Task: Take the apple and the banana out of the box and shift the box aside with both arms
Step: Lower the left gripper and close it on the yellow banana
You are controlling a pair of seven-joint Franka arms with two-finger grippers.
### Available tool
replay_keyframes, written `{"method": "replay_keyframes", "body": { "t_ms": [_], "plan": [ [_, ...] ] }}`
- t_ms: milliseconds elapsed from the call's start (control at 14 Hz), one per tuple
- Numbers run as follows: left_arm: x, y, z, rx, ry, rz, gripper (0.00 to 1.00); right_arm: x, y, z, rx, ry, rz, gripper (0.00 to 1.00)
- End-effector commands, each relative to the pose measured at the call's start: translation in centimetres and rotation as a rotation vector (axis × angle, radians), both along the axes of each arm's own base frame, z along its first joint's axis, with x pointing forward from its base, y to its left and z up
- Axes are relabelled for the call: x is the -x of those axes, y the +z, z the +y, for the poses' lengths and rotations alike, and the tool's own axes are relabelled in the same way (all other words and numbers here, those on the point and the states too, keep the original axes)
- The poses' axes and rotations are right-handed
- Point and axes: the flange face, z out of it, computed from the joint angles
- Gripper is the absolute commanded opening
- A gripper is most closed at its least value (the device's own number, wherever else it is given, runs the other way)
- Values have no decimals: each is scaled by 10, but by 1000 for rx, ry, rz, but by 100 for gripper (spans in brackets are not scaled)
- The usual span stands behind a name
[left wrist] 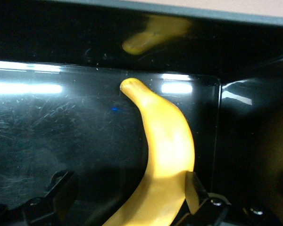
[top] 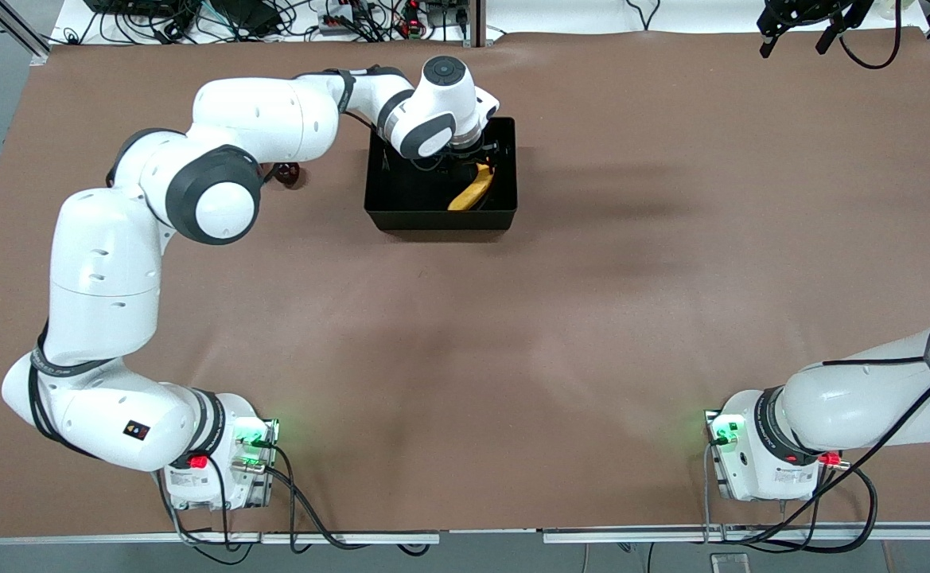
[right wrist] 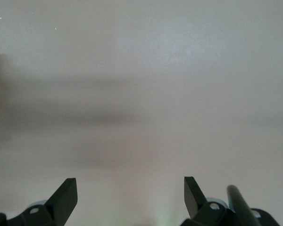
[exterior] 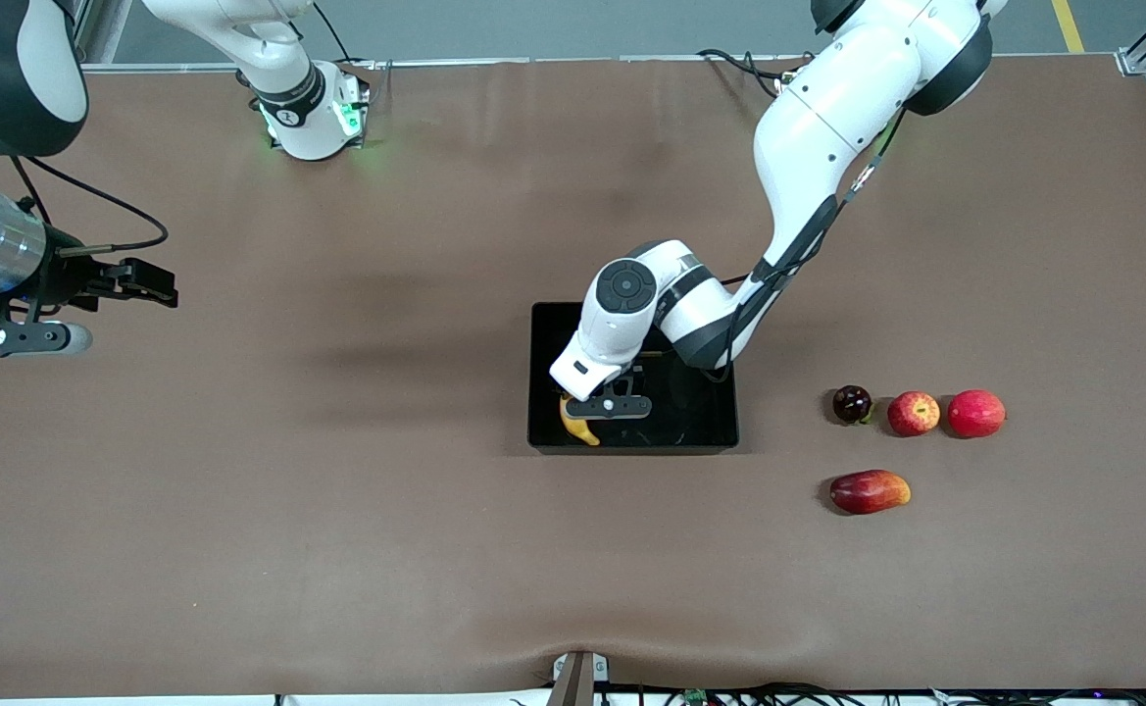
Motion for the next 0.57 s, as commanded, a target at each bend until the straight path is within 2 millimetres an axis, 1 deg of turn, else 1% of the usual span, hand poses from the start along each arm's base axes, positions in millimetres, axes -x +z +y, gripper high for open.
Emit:
{"method": "replay_keyframes", "body": {
  "t_ms": [0, 214, 498],
  "plan": [
    [-2, -3, -4, -1, 1, -25, 100, -1, 4, -3, -3, -11, -5, 100],
    [-6, 1, -3, 2, 0, -32, 100, -1, 4, -3, -3, -11, -5, 100],
    [-12, 14, -5, 14, -9, -53, 100, -2, 3, -4, -3, -12, -4, 100]
  ]
}}
